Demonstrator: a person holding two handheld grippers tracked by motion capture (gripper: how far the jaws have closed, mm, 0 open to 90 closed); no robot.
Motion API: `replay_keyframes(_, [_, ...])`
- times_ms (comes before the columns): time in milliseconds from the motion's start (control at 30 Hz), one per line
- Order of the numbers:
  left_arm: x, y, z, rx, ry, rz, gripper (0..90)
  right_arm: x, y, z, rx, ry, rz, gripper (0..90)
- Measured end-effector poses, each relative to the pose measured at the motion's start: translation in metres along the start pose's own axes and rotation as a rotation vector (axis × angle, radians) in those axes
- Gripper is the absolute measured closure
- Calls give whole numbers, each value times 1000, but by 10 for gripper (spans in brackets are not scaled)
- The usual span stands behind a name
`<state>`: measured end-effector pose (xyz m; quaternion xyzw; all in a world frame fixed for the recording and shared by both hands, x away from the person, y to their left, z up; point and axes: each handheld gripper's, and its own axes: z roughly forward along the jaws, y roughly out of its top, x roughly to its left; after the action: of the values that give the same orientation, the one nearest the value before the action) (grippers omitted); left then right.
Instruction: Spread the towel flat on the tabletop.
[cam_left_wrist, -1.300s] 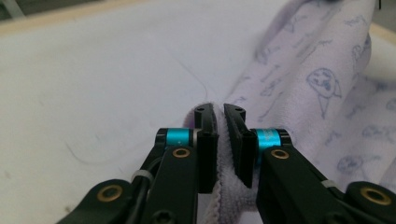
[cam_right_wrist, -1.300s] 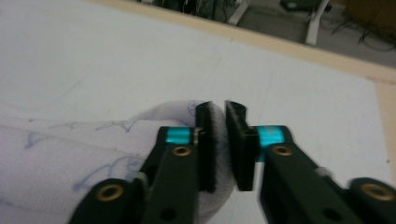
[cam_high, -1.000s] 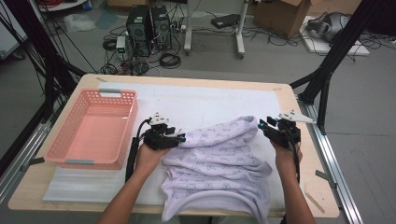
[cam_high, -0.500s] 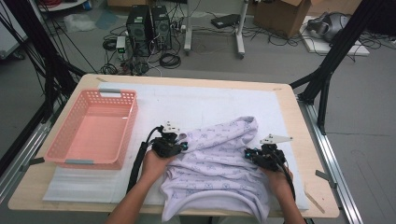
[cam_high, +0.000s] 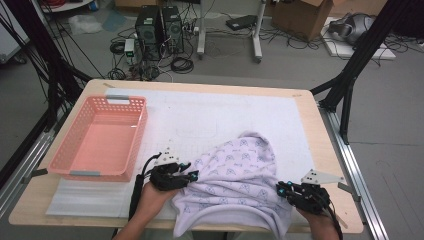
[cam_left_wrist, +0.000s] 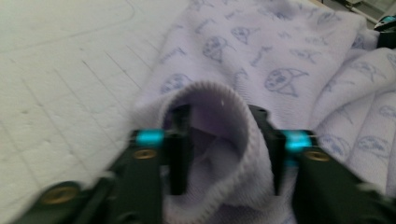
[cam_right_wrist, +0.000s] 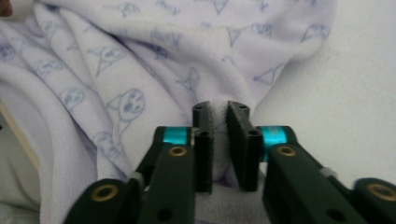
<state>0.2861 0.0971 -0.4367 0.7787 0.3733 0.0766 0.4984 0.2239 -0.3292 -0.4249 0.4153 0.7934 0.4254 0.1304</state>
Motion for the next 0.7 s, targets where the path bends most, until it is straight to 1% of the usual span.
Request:
replay_keyframes(33, [3, 4, -1, -11, 10, -1, 512, -2, 3, -1, -17, -12, 0, 700])
replay_keyframes(67, [8, 9, -3, -24, 16, -6, 488, -5, 7, 0, -36, -26, 5, 689])
replay_keyframes(100, [12, 14, -3, -35, 21, -10, 479, -10, 13, 1, -59, -40, 15, 677])
replay_keyframes(133, [14, 16, -3, -50, 25, -12, 469, -15, 18, 3, -76, -58, 10, 667])
replay_keyframes(200, [20, 23, -3, -53, 35, -8, 454, -24, 30, 11, -96, -93, 20, 645])
replay_keyframes(267, [23, 28, -1, -64, 48, 0, 453, -31, 40, 22, -104, -113, 27, 634])
replay_keyframes(300, [26, 30, 0, -62, 52, 4, 454, -34, 46, 30, -97, -113, 37, 633])
replay_keyframes(333, [28, 31, 2, -72, 56, 0, 455, -36, 51, 39, -83, -110, 35, 634])
replay_keyframes(367, [30, 32, 2, -76, 56, -14, 455, -36, 56, 49, -74, -104, 30, 631])
replay_keyframes(400, [32, 34, 3, -70, 59, -23, 456, -35, 60, 60, -45, -91, 26, 628])
replay_keyframes(433, [32, 34, 3, -77, 61, -24, 457, -32, 64, 71, -25, -77, 19, 620])
replay_keyframes(467, [32, 34, 3, -81, 60, -24, 457, -29, 68, 81, -8, -65, 1, 615])
replay_keyframes(500, [32, 34, 3, -75, 60, -26, 458, -25, 71, 90, 13, -54, -6, 607])
replay_keyframes(533, [32, 34, 4, -72, 60, -23, 459, -21, 74, 101, 36, -45, -24, 597])
replay_keyframes(567, [31, 34, 3, -61, 60, -21, 458, -19, 76, 108, 52, -42, -31, 596])
replay_keyframes(600, [31, 33, 3, -58, 61, -21, 458, -16, 78, 117, 85, -46, -45, 609])
replay_keyframes(633, [31, 33, 3, -54, 58, -23, 458, -15, 78, 121, 98, -53, -50, 648])
replay_keyframes(667, [30, 33, 2, -51, 59, -17, 458, -14, 78, 122, 100, -69, -67, 782])
replay_keyframes(700, [29, 33, 2, -49, 60, -14, 458, -16, 78, 119, 94, -47, -65, 870])
